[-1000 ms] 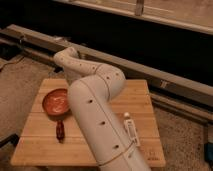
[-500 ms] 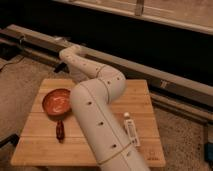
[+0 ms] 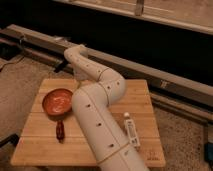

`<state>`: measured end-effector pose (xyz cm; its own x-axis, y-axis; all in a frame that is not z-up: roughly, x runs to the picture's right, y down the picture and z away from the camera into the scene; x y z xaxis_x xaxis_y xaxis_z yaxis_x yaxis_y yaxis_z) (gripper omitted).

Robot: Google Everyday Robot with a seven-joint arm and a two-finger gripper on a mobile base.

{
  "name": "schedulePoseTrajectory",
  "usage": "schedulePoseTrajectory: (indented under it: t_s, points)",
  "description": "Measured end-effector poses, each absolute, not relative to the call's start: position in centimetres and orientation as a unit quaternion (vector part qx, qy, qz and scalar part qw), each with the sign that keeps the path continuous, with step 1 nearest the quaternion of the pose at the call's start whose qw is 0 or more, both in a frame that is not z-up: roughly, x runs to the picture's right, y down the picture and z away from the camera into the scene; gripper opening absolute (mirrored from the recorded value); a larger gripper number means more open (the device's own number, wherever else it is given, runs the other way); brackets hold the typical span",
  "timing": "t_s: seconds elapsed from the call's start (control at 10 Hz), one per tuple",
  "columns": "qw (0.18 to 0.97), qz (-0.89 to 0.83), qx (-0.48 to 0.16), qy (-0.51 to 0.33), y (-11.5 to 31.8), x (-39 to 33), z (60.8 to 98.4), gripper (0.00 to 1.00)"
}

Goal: Push the ceramic bowl across the table

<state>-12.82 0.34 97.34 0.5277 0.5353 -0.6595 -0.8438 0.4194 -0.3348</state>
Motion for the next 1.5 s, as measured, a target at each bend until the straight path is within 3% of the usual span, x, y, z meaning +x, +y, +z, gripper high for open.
schedulePoseTrajectory:
  t_s: [1.5]
  points:
    - [0.856,0.321,-0.343,0.215,5.0,-18.3,94.7,0.80]
